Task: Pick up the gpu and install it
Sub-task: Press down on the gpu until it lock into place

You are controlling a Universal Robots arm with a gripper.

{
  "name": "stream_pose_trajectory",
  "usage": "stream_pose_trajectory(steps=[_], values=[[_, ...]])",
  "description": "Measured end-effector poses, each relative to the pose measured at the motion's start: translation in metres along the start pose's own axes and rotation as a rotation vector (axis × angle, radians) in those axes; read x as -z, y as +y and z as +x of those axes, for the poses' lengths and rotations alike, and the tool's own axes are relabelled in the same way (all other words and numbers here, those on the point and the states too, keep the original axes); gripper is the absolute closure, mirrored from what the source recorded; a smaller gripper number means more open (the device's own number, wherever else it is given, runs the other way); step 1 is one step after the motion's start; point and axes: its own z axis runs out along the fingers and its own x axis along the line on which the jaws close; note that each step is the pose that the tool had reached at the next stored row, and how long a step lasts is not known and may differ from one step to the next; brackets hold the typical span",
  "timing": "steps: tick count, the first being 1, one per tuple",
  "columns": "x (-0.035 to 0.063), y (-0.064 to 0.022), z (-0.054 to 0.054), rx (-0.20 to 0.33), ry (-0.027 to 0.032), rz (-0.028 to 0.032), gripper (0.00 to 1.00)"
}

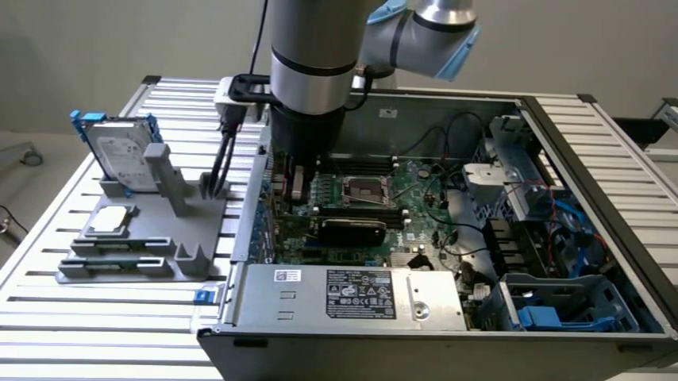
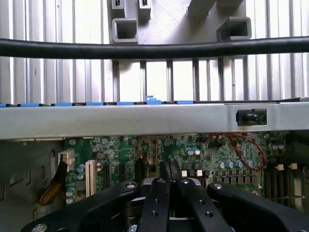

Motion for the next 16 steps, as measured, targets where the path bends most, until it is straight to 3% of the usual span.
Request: stream_pose_trajectory(steps=[3,6,9,14,16], values=[[0.0013,0.001,-0.0001,-0.002,0.0124,-0.0032,0.89],[0.0013,0.003,-0.0001,-0.003,0.023,-0.0116,0.89],[0.0015,0.0053,-0.0001,-0.004,0.0295,-0.0257,0.89],[0.0011,0.0074,0.0,-0.008,0.0482,-0.0484,0.89],[0.0025,0.0081,-0.0002,-0.009,0.0509,-0.0563,0.89]])
